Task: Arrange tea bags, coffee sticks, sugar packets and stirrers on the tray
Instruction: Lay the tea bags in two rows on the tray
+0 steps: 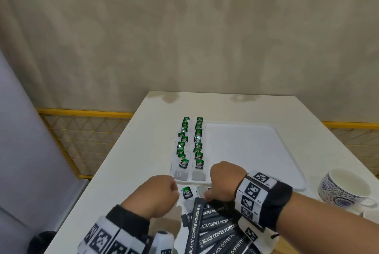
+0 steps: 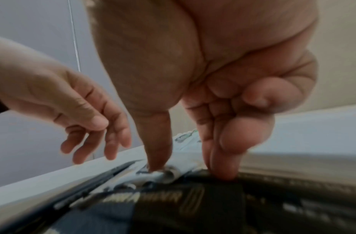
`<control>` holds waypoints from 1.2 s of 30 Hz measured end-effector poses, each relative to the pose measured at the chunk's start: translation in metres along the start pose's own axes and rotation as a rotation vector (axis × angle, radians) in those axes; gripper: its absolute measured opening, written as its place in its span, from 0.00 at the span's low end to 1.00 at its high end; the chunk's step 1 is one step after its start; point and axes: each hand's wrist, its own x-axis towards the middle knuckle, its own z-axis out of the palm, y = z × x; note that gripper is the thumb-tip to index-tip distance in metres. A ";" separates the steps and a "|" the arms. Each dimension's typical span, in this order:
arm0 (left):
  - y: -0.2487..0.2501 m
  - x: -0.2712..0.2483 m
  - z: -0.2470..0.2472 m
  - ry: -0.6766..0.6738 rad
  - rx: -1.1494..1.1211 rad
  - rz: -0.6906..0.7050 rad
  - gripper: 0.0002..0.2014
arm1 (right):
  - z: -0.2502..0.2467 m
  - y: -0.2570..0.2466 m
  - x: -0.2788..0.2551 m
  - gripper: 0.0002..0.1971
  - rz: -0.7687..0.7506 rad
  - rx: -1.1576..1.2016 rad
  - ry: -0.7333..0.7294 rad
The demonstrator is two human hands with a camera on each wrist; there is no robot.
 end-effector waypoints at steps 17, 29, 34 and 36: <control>0.012 0.012 0.008 -0.066 0.003 0.014 0.12 | 0.023 -0.010 -0.003 0.18 0.004 0.185 0.050; 0.017 0.025 0.017 -0.061 0.419 -0.122 0.14 | 0.024 -0.020 -0.004 0.13 -0.109 0.052 0.185; 0.024 0.024 0.017 -0.124 0.442 -0.134 0.05 | 0.021 -0.015 -0.001 0.08 -0.085 0.175 0.165; 0.022 0.024 0.017 -0.120 0.404 -0.145 0.04 | 0.019 -0.008 -0.003 0.07 -0.087 0.314 0.168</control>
